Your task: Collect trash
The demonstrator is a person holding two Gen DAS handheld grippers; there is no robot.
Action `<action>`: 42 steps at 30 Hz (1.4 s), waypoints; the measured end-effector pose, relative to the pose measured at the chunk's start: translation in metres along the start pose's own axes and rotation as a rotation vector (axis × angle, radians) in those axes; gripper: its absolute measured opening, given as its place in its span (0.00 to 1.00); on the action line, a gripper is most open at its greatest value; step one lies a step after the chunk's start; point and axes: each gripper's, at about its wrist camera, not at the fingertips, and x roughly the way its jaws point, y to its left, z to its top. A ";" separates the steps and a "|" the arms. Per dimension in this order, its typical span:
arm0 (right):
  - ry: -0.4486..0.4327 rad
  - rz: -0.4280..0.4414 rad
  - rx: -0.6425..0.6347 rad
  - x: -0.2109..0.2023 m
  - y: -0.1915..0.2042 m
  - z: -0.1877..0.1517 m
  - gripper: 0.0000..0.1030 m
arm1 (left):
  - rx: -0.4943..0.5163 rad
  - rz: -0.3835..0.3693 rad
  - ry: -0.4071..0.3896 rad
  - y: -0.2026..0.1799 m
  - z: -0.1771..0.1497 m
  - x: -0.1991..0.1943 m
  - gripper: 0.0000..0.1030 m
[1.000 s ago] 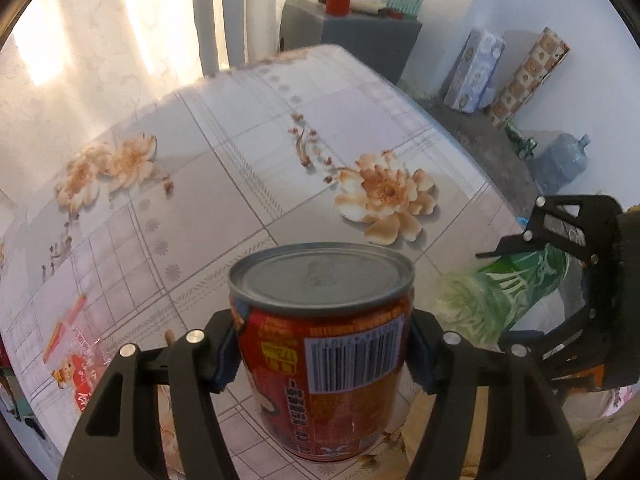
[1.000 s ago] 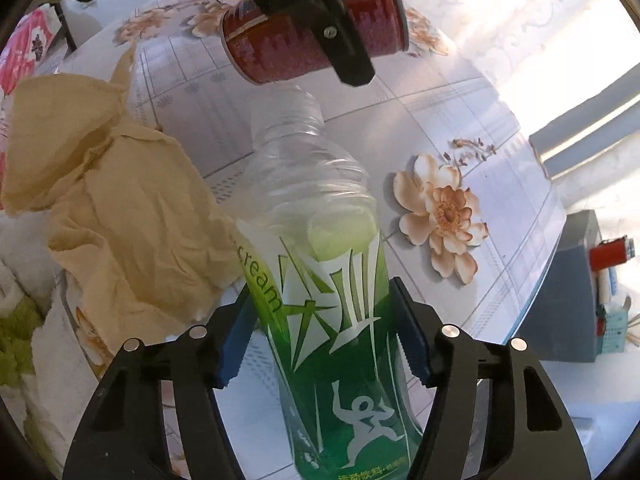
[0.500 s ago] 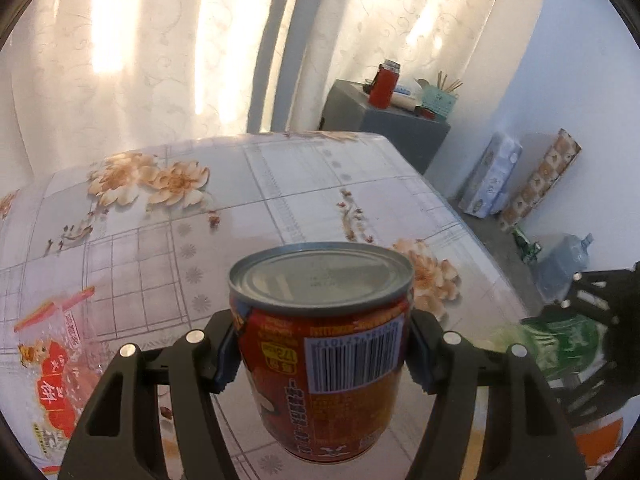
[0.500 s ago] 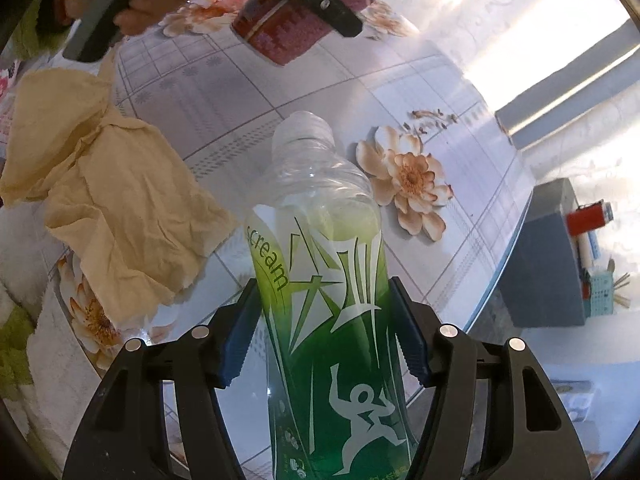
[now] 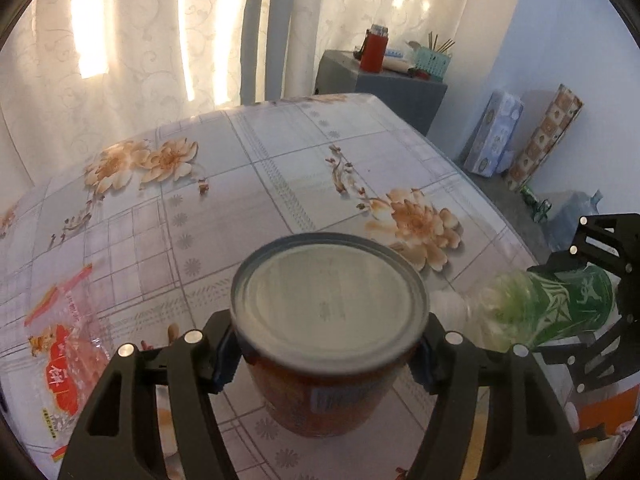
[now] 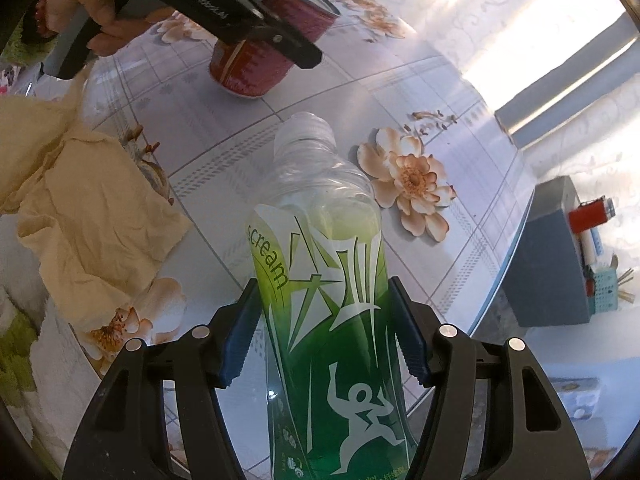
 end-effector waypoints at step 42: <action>-0.129 0.093 0.261 -0.047 -0.030 -0.025 0.55 | 0.061 0.081 0.012 -0.046 0.023 -0.072 0.62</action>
